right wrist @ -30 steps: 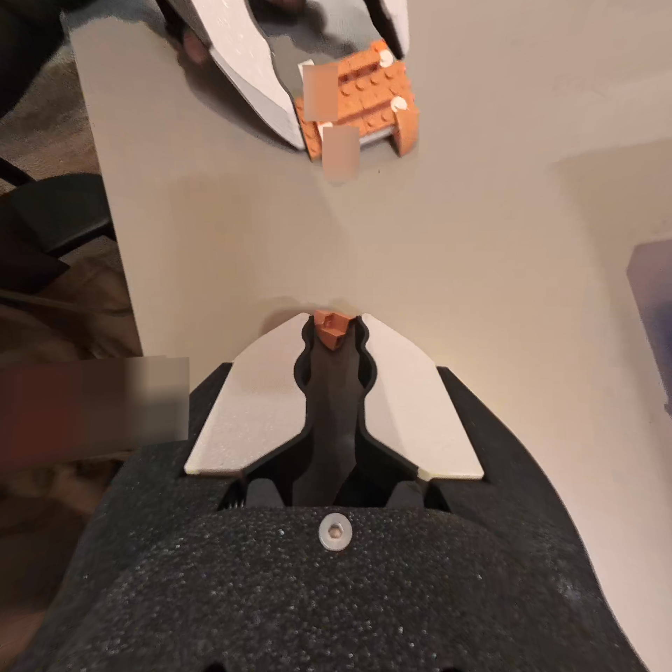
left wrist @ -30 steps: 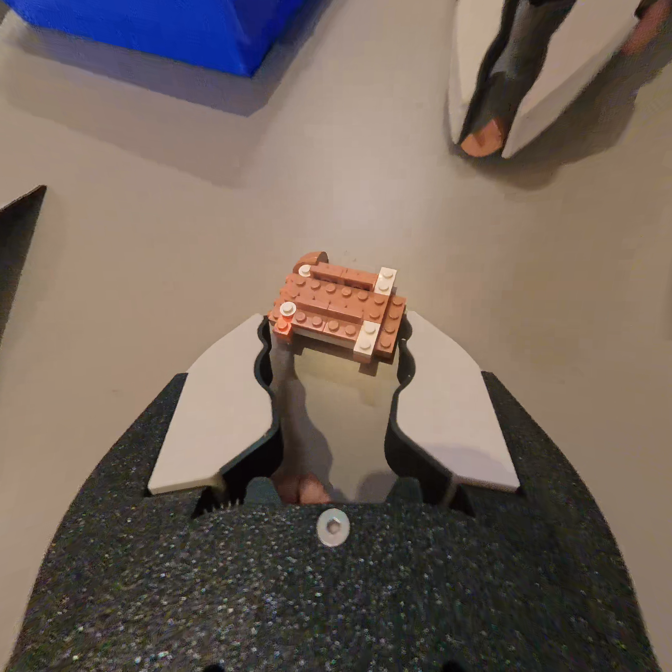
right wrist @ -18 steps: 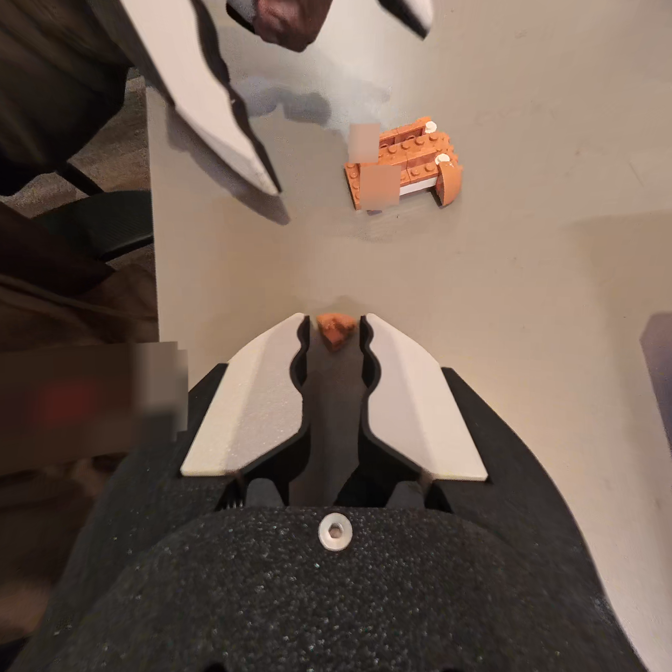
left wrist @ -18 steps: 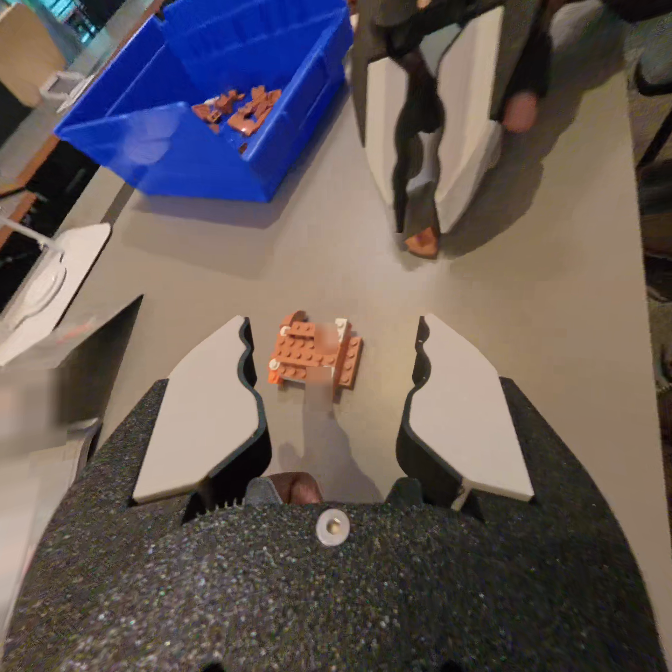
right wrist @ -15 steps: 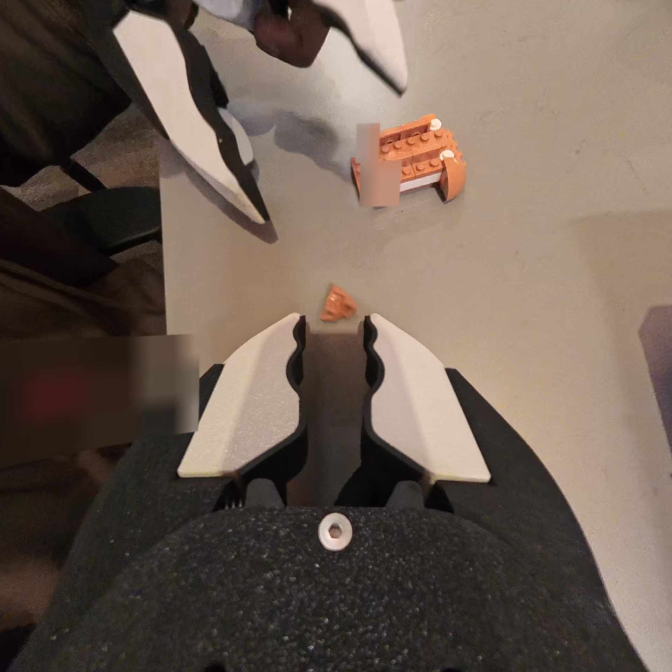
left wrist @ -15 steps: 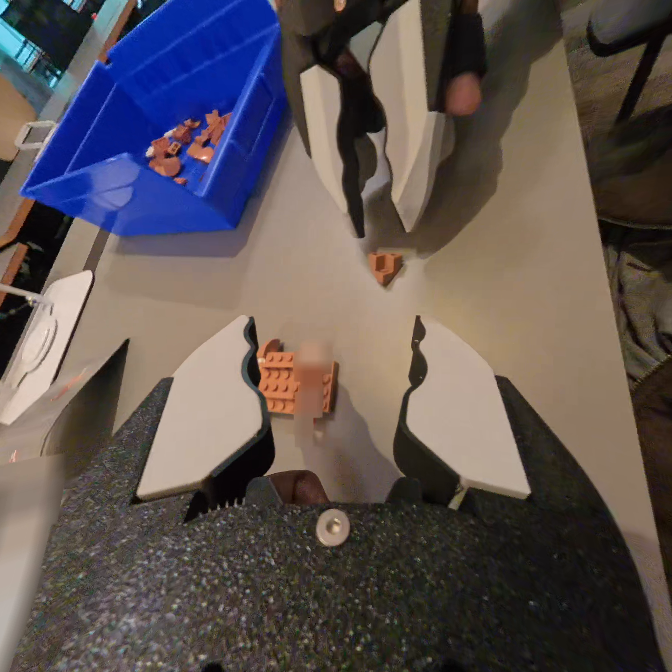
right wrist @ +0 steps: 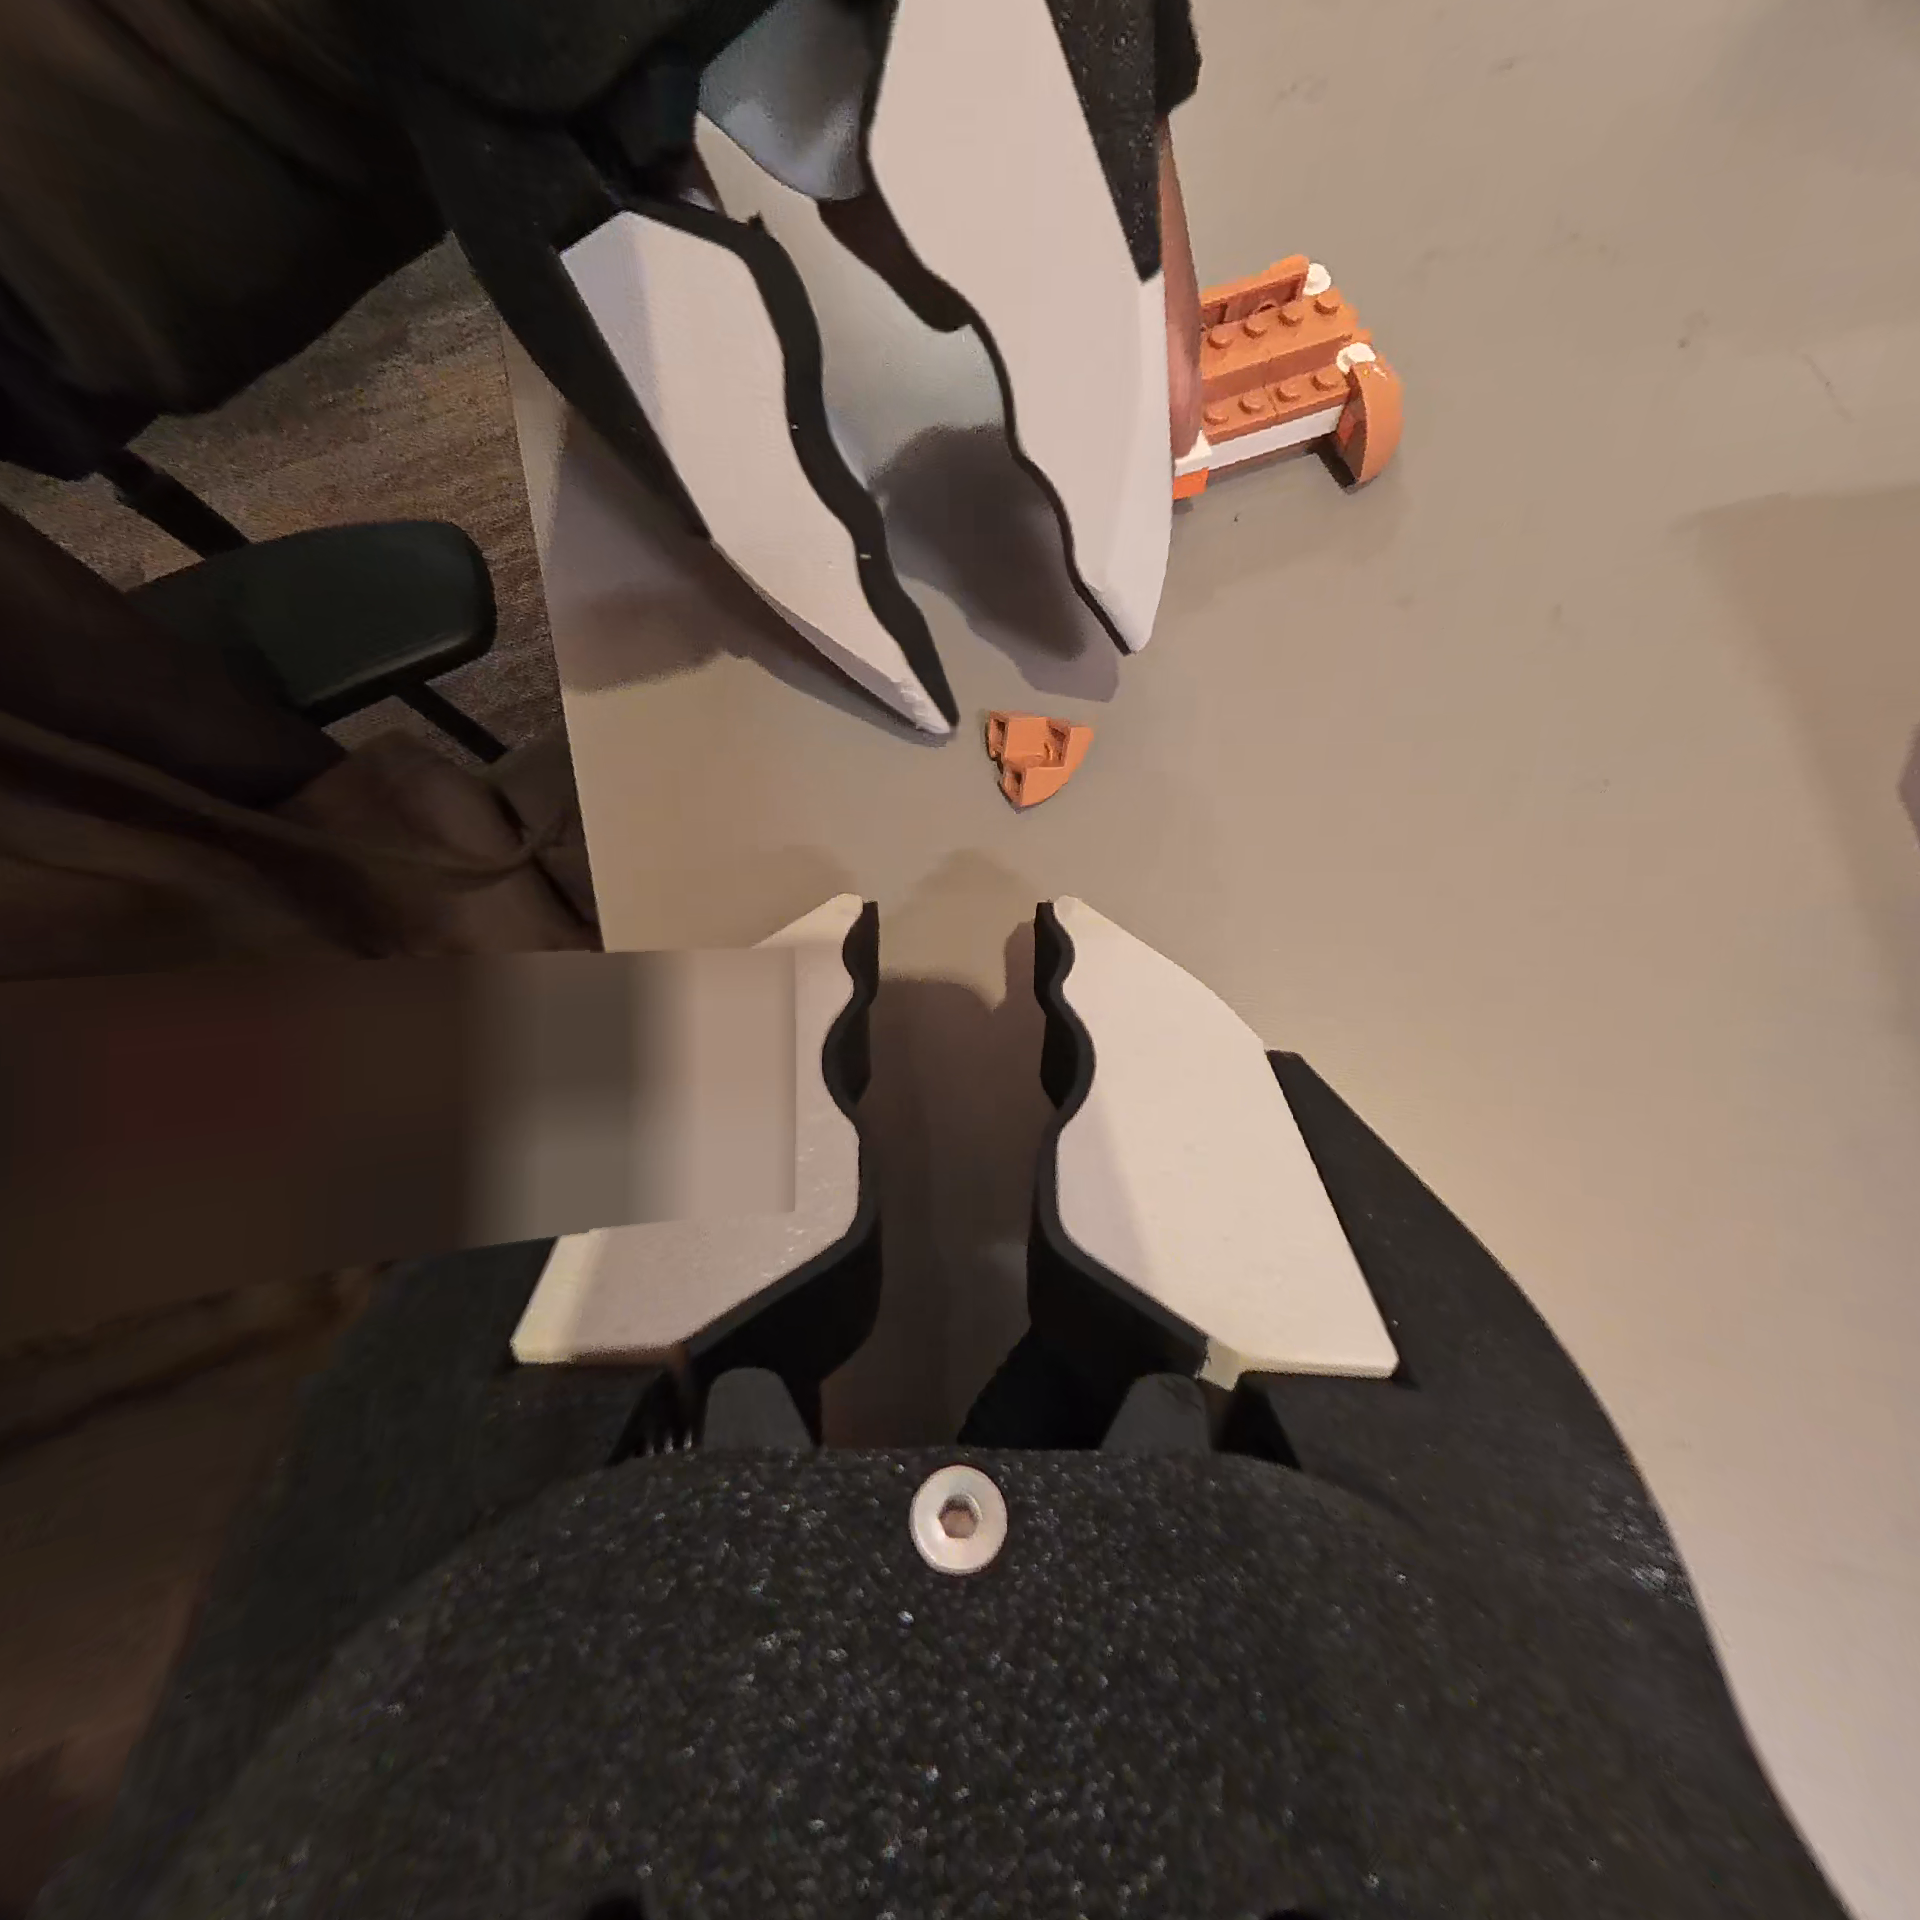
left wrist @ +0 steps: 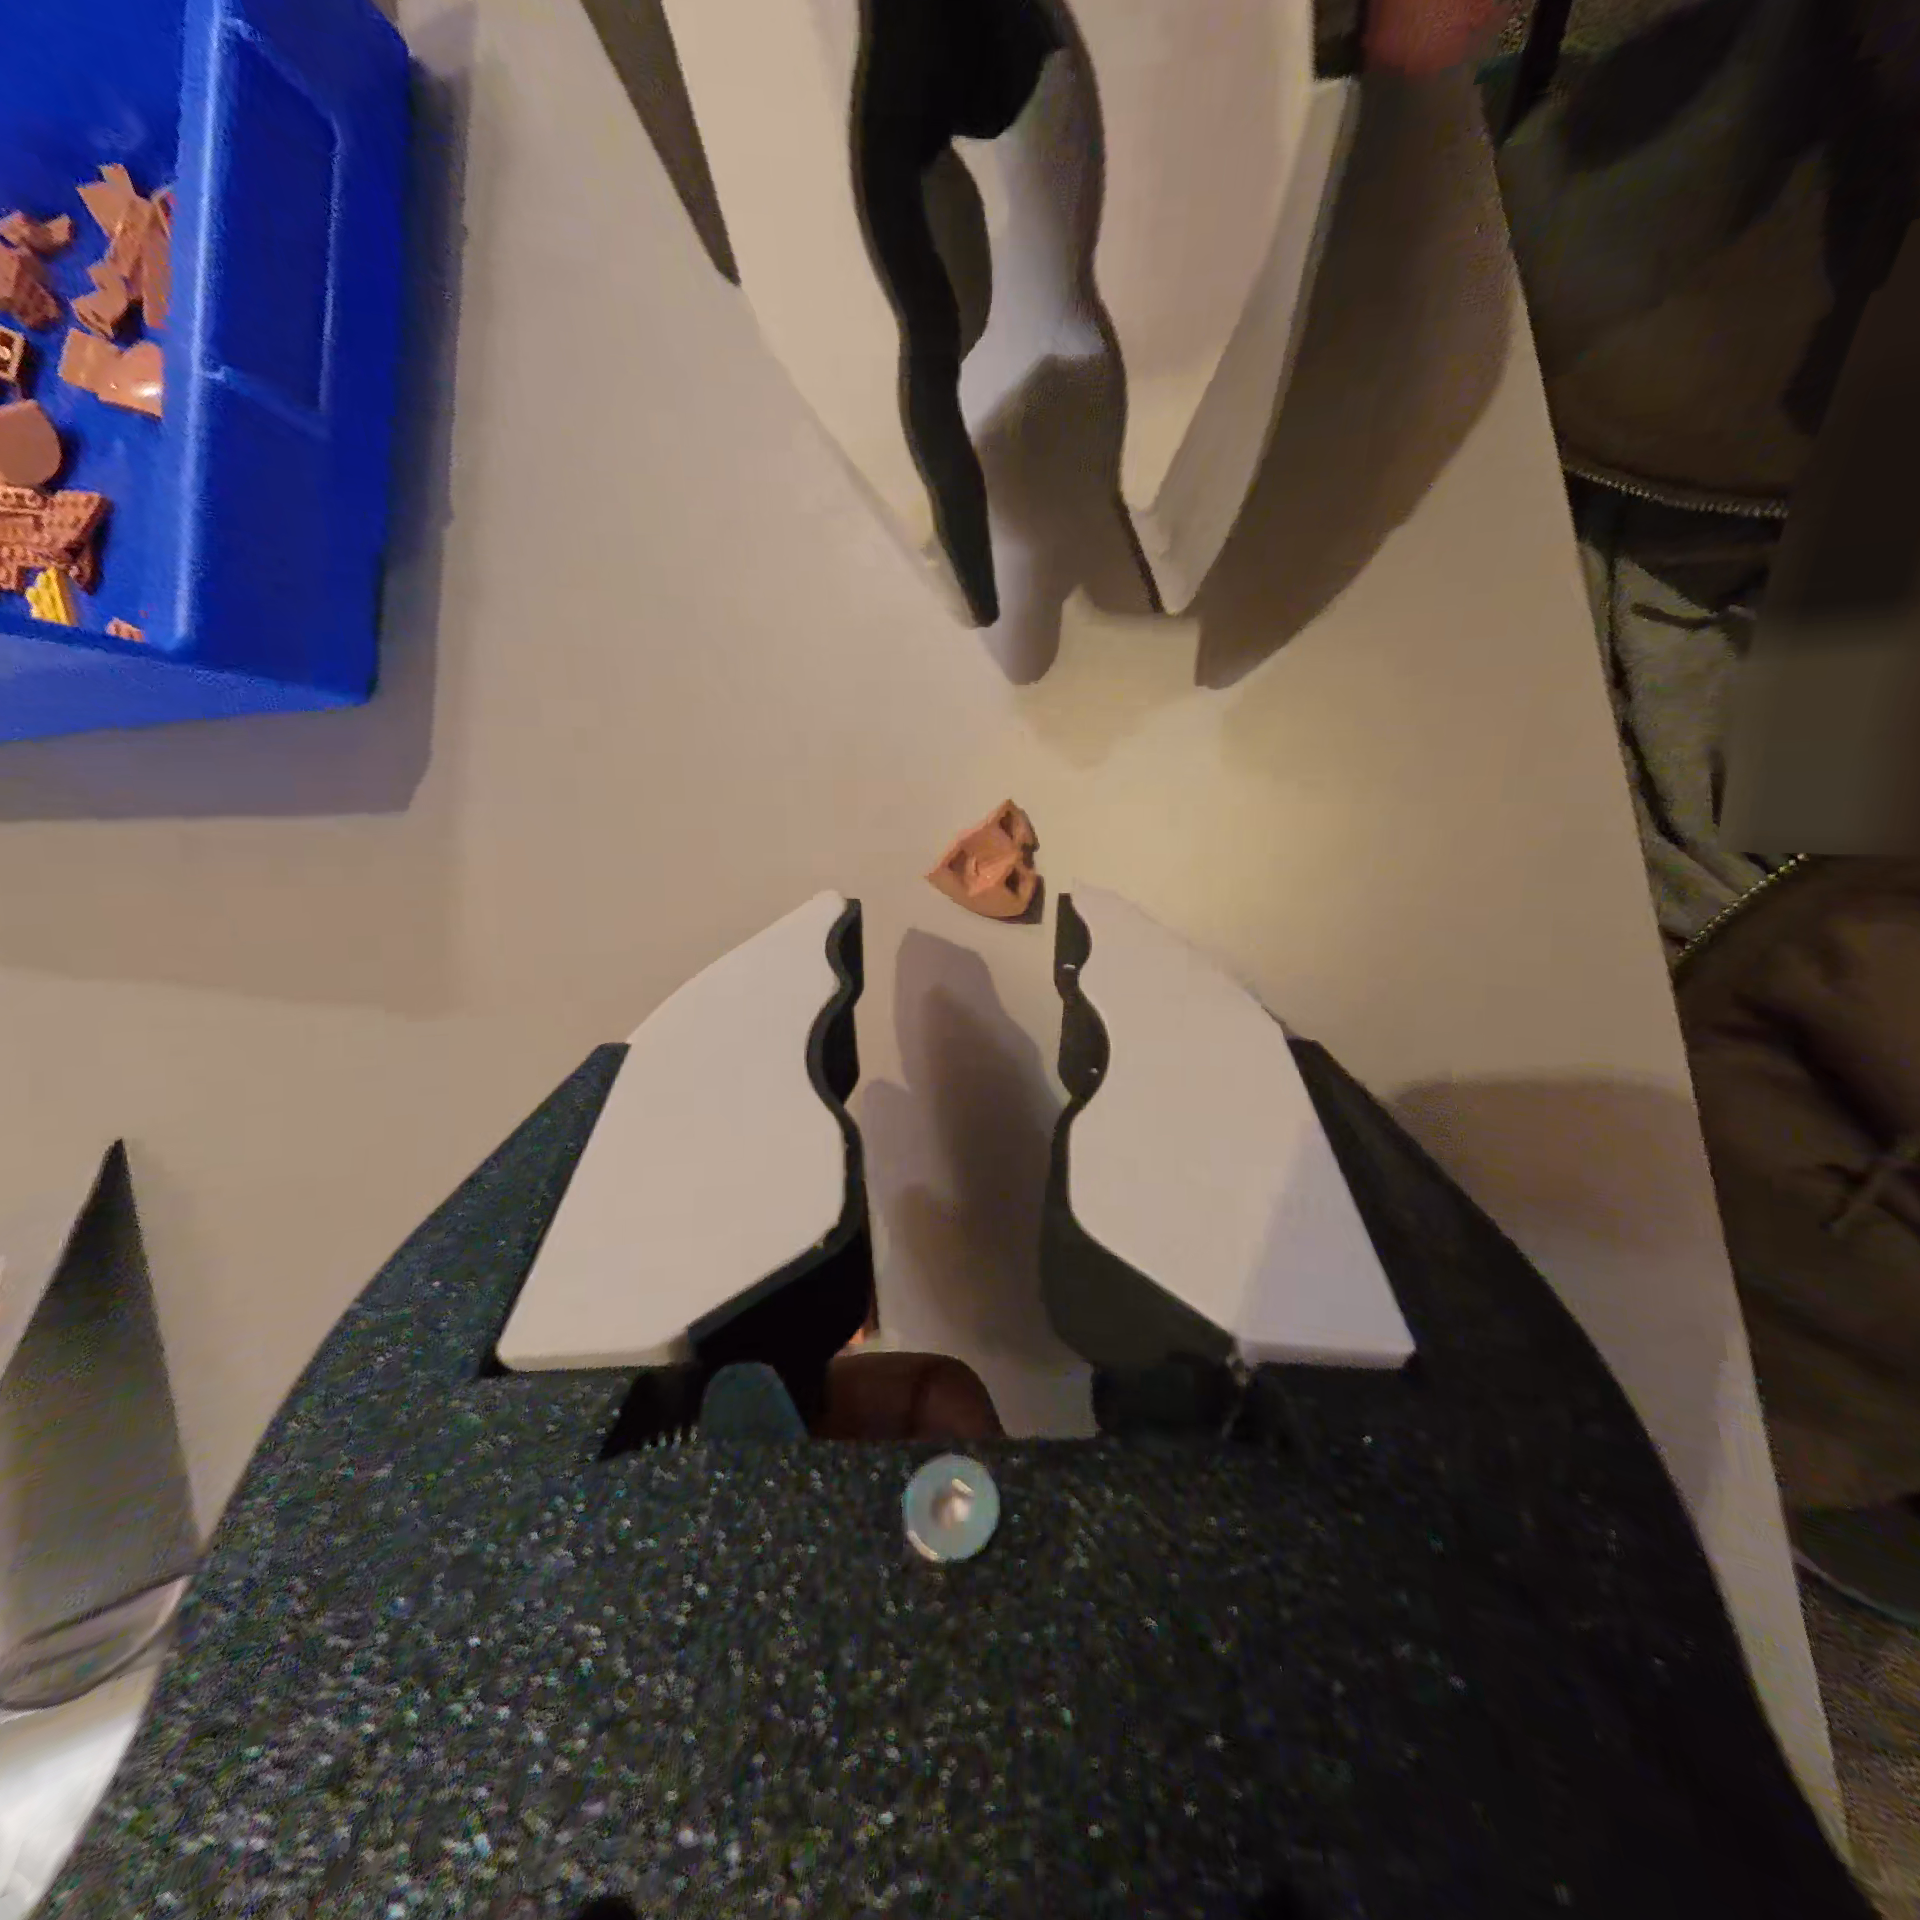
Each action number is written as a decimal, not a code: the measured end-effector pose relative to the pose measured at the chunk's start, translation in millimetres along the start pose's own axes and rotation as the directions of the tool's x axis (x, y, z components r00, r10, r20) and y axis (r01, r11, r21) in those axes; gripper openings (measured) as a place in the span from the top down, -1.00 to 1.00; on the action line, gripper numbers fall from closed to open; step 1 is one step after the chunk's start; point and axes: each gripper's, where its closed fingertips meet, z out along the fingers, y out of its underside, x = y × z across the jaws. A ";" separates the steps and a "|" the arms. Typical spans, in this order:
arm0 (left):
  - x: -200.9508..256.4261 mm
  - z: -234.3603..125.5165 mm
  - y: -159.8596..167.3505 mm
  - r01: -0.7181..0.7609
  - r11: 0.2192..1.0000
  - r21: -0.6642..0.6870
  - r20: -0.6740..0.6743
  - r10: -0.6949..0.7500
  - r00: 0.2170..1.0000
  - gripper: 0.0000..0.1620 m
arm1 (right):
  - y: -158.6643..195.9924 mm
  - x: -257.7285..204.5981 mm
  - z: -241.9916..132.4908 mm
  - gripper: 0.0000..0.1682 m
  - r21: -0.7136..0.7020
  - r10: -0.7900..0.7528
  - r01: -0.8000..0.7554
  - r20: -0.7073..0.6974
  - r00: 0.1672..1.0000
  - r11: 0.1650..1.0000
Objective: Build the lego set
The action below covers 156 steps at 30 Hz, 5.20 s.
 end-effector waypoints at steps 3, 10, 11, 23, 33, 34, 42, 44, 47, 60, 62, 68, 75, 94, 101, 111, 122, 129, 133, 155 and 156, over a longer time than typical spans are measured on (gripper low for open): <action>6.0 3.2 -1.1 0.095 0.995 -0.012 -0.066 -0.096 0.993 0.61 | 0.6 0.9 1.6 0.66 0.001 0.006 -0.006 0.000 1.000 1.000; 4.0 12.9 -3.3 0.189 0.981 -0.052 -0.087 -0.193 0.977 0.81 | -1.0 2.7 2.7 0.67 0.022 0.023 -0.024 0.009 1.000 0.999; 4.1 13.6 -4.9 0.192 0.981 -0.042 -0.089 -0.195 0.977 0.82 | -1.9 3.1 2.0 0.68 0.031 0.027 -0.028 0.009 1.000 0.999; -17.8 -23.8 -66.8 0.187 0.830 0.525 -0.009 -0.215 0.977 0.86 | -31.5 8.4 -22.8 0.66 0.267 0.220 -0.280 0.234 0.947 0.922; -25.3 -45.3 -77.9 0.118 0.701 0.703 0.022 -0.188 0.982 0.86 | -67.9 -2.4 -43.8 0.64 0.382 0.248 -0.523 0.574 0.780 0.762; -25.1 -46.6 -78.5 0.116 0.692 0.713 0.020 -0.186 0.982 0.86 | -68.8 -3.5 -43.6 0.64 0.377 0.246 -0.531 0.589 0.770 0.759; -24.0 -53.6 -77.4 0.125 0.651 0.749 -0.005 -0.183 0.983 0.86 | -75.2 -4.2 -40.6 0.75 0.359 0.257 -0.579 0.642 0.722 0.732; -24.2 -54.0 -75.8 0.127 0.652 0.748 -0.007 -0.184 0.983 0.86 | -76.0 -3.8 -39.1 0.75 0.355 0.264 -0.586 0.643 0.718 0.728; -23.7 -54.0 -73.1 0.130 0.656 0.743 -0.010 -0.184 0.983 0.86 | -76.2 -3.7 -36.3 0.76 0.348 0.277 -0.591 0.639 0.717 0.728; -42.0 -51.9 -36.8 0.204 0.757 0.621 0.008 -0.266 0.964 0.57 | -68.4 30.4 -19.5 0.99 0.358 0.368 -0.538 0.443 0.818 0.763; -43.9 -43.6 -31.1 0.190 0.800 0.569 0.041 -0.259 0.965 0.55 | -65.2 36.6 -13.7 0.99 0.348 0.379 -0.508 0.377 0.845 0.788; -47.4 -19.5 -14.8 0.204 0.893 0.402 0.084 -0.258 0.962 0.57 | -50.9 45.3 4.7 1.00 0.250 0.363 -0.407 0.206 0.909 0.878; -41.2 -3.5 -5.7 0.151 0.950 0.274 0.098 -0.184 0.978 0.95 | -41.5 45.1 19.8 1.00 0.131 0.320 -0.337 0.133 0.938 0.932; -32.7 -16.5 22.4 0.130 0.983 0.130 0.074 -0.141 0.987 0.64 | -25.5 49.6 23.6 0.87 -0.003 0.069 -0.069 0.065 0.995 0.998; -56.1 -47.0 57.7 0.285 0.941 0.184 0.011 -0.292 0.956 0.29 | -24.3 43.7 27.1 0.76 -0.057 0.071 -0.067 0.072 0.995 0.996; -46.4 -22.5 77.3 0.289 0.956 0.057 -0.168 -0.276 0.946 -0.05 | -23.7 43.2 44.4 0.68 -0.134 0.030 -0.025 0.036 0.999 0.991; -49.4 -13.1 72.1 0.302 0.951 0.073 -0.202 -0.282 0.938 0.15 | -25.8 47.3 46.2 0.74 -0.122 -0.063 0.068 0.049 0.997 0.990; -57.1 -10.1 62.1 0.469 0.878 0.095 -0.240 -0.437 0.867 0.16 | -42.2 52.6 32.8 0.74 0.024 -0.151 0.151 0.022 0.988 0.988; -57.9 -9.5 47.8 0.593 0.798 0.112 -0.308 -0.539 0.784 0.17 | -61.4 52.2 21.1 0.74 0.174 -0.229 0.228 -0.012 0.973 0.958; -51.8 -19.4 19.9 0.802 0.588 0.108 -0.581 -0.617 0.531 0.17 | -82.9 37.1 8.4 0.74 0.290 -0.514 0.524 -0.117 0.850 0.801; -51.4 -19.9 19.7 0.801 0.588 0.109 -0.586 -0.613 0.530 0.17 | -83.6 36.3 7.5 0.74 0.296 -0.519 0.528 -0.117 0.847 0.796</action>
